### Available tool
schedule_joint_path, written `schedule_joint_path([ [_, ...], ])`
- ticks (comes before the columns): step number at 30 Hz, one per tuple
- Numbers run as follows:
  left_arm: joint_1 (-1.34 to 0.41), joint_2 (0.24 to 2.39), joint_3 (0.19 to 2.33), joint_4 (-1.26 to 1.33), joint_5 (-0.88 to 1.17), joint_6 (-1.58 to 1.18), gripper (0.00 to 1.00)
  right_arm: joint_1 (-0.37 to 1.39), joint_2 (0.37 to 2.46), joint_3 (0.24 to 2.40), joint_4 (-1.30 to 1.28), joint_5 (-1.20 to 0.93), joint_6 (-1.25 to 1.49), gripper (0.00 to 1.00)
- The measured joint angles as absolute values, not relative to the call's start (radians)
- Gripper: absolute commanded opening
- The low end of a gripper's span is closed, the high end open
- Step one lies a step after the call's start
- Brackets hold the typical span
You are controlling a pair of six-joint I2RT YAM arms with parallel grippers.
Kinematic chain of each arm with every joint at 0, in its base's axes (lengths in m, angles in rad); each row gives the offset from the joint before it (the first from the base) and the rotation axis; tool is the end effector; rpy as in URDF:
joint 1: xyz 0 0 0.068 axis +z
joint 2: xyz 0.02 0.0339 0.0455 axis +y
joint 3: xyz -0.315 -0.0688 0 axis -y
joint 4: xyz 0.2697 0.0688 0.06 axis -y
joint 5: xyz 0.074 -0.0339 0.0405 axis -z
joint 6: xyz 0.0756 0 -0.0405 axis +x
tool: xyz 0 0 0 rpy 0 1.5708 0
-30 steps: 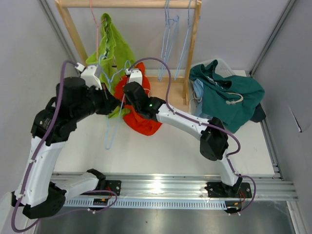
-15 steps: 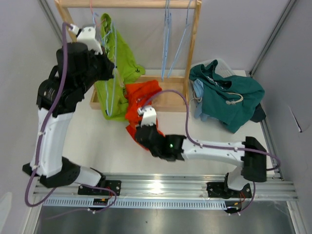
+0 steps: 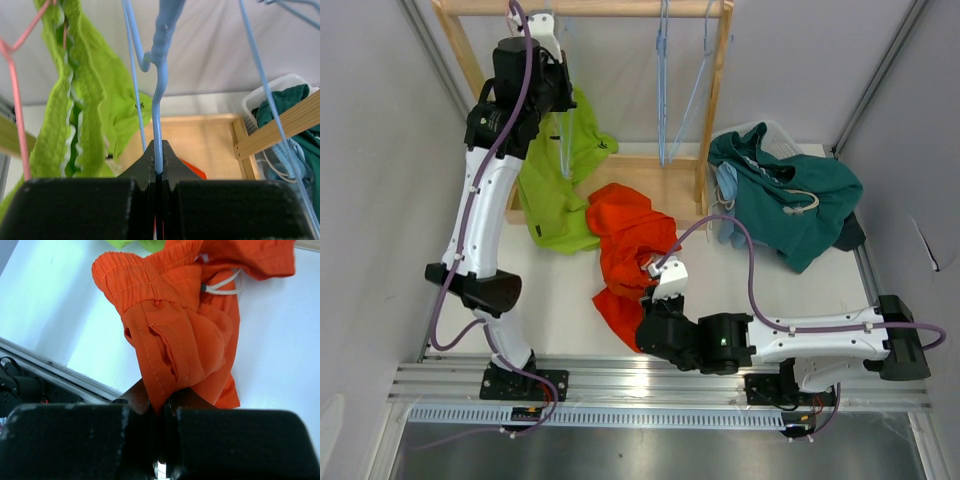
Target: Remove the shorts from the hanger
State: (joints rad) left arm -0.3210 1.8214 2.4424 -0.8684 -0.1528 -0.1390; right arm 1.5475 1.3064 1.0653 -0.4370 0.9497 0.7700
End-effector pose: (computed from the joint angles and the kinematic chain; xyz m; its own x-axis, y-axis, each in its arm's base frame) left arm 0.4086 -0.1237 0.5880 -0.2539 -0.0599 -0.9654 0.1380 0.9856 -0.0974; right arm 0.0686 0.3043 0.3374 -0.4052 0.0000 -0.9142 -0.3969 0.9009 0.1759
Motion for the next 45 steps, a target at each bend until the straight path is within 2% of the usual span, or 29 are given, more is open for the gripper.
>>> schedule_joint_path([
  [6, -0.318, 1.832, 2.452, -0.741, -0.107, -0.121, 0.00, 1.547, 1.293, 1.029, -0.437, 0.981, 0.788, 0.00],
  [16, -0.299, 1.954, 2.482, -0.693, -0.031, -0.136, 0.00, 1.545, 1.285, 1.029, -0.438, 0.997, 0.758, 0.00],
  [21, -0.284, 2.010, 2.473, -0.694, -0.009, -0.159, 0.00, 1.559, 1.236, 1.052, -0.484, 1.036, 0.748, 0.00],
  [26, -0.277, 1.977, 2.415, -0.672, 0.007, -0.176, 0.00, 1.619, 1.179, 1.111, -0.578, 1.111, 0.766, 0.00],
  [28, -0.277, 1.938, 2.348, -0.641, 0.014, -0.183, 0.13, 1.641, 1.171, 1.157, -0.642, 1.155, 0.778, 0.00],
  [29, -0.277, 1.915, 2.312, -0.628, 0.017, -0.183, 0.33, 1.647, 1.171, 1.182, -0.668, 1.174, 0.778, 0.00],
  [31, -0.277, 1.862, 2.235, -0.646, 0.033, -0.187, 0.61, 1.652, 1.171, 1.257, -0.714, 1.221, 0.752, 0.00],
  [32, -0.277, 1.832, 2.183, -0.644, 0.044, -0.191, 0.84, 1.652, 1.171, 1.298, -0.715, 1.254, 0.707, 0.00],
  [33, -0.277, 1.812, 2.153, -0.649, 0.052, -0.190, 0.90, 1.652, 1.170, 1.336, -0.678, 1.288, 0.628, 0.00],
  [35, -0.276, 1.776, 2.088, -0.651, 0.065, -0.204, 0.99, 1.643, 1.156, 1.373, -0.496, 1.342, 0.422, 0.00],
  [39, -0.276, 1.706, 1.978, -0.658, 0.084, -0.205, 0.99, 1.564, 1.143, 1.442, -0.177, 1.373, 0.009, 0.00],
  [45, -0.276, 1.563, 1.828, -0.658, 0.087, -0.191, 0.99, 1.301, 1.205, 1.722, -0.024, 1.340, -0.321, 0.00],
])
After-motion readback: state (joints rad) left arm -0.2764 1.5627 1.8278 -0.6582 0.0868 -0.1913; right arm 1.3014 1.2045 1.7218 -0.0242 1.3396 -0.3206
